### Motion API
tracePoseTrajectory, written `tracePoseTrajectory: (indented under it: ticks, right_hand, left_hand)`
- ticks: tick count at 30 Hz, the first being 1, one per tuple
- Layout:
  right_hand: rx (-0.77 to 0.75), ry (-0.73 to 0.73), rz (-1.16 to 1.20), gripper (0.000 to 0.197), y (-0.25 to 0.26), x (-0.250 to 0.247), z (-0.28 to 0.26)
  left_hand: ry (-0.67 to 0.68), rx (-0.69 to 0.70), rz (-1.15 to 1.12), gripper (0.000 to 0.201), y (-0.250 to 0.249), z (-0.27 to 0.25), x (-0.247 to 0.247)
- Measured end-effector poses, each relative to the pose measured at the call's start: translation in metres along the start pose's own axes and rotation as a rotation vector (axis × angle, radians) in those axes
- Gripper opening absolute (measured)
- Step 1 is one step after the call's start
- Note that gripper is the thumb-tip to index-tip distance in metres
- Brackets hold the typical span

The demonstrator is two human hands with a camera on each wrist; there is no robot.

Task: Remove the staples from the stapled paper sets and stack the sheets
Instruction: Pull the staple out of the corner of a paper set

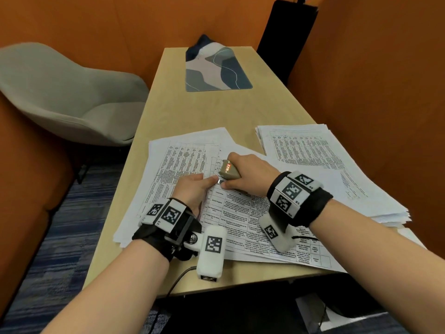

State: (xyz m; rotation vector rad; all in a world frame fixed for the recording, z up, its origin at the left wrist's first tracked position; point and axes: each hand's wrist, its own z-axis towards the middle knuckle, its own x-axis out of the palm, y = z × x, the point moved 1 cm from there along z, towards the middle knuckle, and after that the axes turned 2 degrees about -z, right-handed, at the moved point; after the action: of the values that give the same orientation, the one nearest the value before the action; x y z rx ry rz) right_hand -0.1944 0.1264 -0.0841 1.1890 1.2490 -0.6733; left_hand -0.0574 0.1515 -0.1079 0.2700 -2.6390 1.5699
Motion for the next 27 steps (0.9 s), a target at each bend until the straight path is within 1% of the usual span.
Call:
tracePoseTrajectory:
  ticks: [2, 3, 4, 6, 7, 10, 14, 17, 18, 19, 20, 22, 25, 27]
  right_hand:
    - [-0.017, -0.010, -0.028, 0.046, 0.003, -0.001, -0.002]
    - [-0.027, -0.019, -0.057, 0.046, 0.005, -0.002, -0.003]
    - [-0.040, -0.033, -0.090, 0.047, 0.006, -0.003, -0.004]
    - [-0.070, -0.066, -0.157, 0.048, 0.009, -0.004, -0.006]
    - [-0.089, -0.087, -0.186, 0.047, 0.011, -0.004, -0.007]
    - [-0.162, -0.145, -0.286, 0.045, 0.015, -0.004, -0.012]
    - [-0.257, -0.204, -0.386, 0.041, 0.019, -0.003, -0.019]
    - [-0.335, -0.209, -0.485, 0.037, 0.024, -0.004, -0.023]
    - [-0.336, -0.212, -0.482, 0.037, 0.024, -0.004, -0.023]
    - [-0.315, -0.216, -0.453, 0.037, 0.024, -0.005, -0.023]
    - [-0.278, -0.220, -0.397, 0.039, 0.022, -0.005, -0.021]
    - [-0.166, -0.212, -0.232, 0.043, 0.015, -0.004, -0.018]
    - [-0.017, -0.170, 0.025, 0.045, 0.005, -0.001, -0.011]
    - [0.029, -0.144, 0.152, 0.043, -0.001, 0.001, -0.007]
  left_hand:
    - [-0.006, -0.012, -0.021, 0.052, 0.001, -0.001, 0.002]
    - [-0.005, -0.014, -0.026, 0.052, 0.003, 0.001, 0.002]
    - [-0.006, -0.019, -0.017, 0.043, 0.002, 0.000, 0.002]
    - [0.009, -0.036, 0.005, 0.013, 0.000, -0.001, 0.003]
    - [0.012, -0.045, 0.012, 0.006, -0.001, 0.000, 0.002]
    - [-0.010, -0.042, 0.023, 0.009, -0.003, 0.000, 0.000]
    - [0.004, -0.065, 0.023, 0.011, -0.003, 0.001, -0.001]
    - [-0.015, -0.058, 0.040, 0.007, -0.001, 0.002, -0.003]
    - [-0.012, -0.043, 0.045, 0.010, -0.002, 0.003, -0.003]
    - [-0.012, -0.024, 0.049, 0.013, -0.002, 0.003, -0.002]
    - [0.001, -0.009, 0.032, 0.013, -0.003, 0.000, -0.001]
    - [0.040, 0.005, 0.023, 0.001, -0.006, -0.002, -0.002]
    - [0.111, 0.023, 0.040, 0.017, -0.007, -0.002, -0.007]
    - [0.143, 0.054, 0.107, 0.017, -0.005, -0.004, -0.008]
